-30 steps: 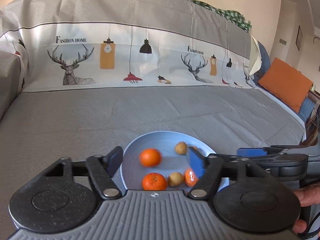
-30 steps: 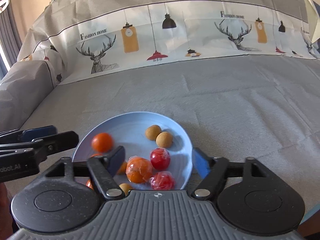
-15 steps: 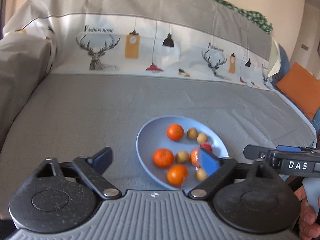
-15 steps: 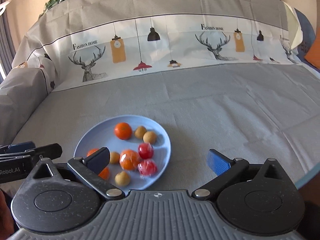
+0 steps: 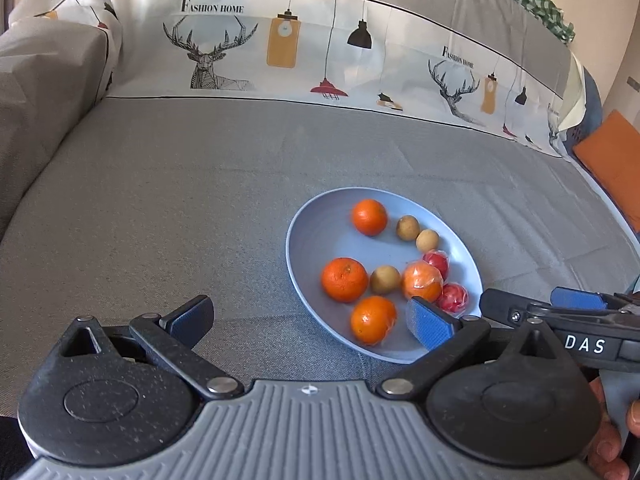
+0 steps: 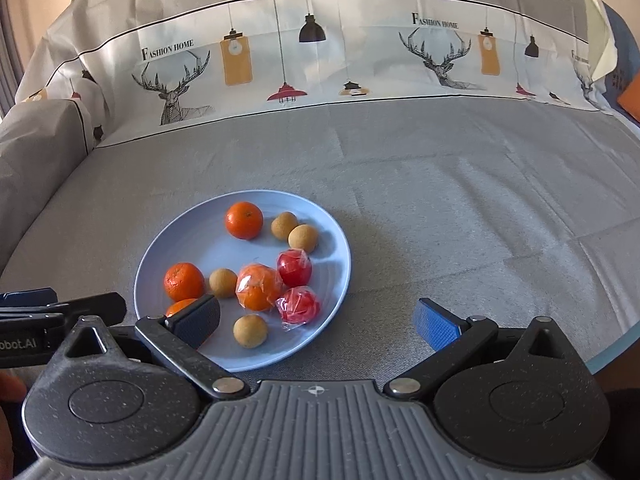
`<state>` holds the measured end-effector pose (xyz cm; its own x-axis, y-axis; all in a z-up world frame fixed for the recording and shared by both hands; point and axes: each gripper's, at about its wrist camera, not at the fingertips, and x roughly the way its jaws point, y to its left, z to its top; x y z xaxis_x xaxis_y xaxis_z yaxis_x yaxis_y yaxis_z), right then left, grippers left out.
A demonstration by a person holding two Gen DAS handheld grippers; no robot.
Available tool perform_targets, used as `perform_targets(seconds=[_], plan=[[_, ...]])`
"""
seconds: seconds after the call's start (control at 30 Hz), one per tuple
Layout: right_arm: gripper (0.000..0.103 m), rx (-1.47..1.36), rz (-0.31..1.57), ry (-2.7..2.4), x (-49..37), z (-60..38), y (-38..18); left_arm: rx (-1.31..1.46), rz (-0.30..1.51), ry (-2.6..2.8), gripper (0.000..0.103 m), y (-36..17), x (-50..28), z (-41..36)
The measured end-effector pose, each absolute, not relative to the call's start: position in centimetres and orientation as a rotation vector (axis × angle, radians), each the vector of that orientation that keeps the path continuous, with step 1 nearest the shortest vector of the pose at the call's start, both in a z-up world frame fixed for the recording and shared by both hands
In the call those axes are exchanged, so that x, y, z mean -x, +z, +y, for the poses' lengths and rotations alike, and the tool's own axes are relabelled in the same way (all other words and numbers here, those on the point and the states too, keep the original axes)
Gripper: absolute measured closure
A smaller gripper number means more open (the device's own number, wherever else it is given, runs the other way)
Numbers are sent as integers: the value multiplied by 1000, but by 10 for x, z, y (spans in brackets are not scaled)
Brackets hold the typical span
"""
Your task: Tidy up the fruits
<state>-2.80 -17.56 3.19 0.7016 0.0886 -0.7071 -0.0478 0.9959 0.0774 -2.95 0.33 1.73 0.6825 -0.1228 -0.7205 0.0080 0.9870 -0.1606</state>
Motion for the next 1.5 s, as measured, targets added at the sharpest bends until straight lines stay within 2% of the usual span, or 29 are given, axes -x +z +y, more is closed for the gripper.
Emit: perform_targets(seconds=[1.5], plan=[[1,-31,793,94,21,-168,28,156,803,-106,1,15,26,0]])
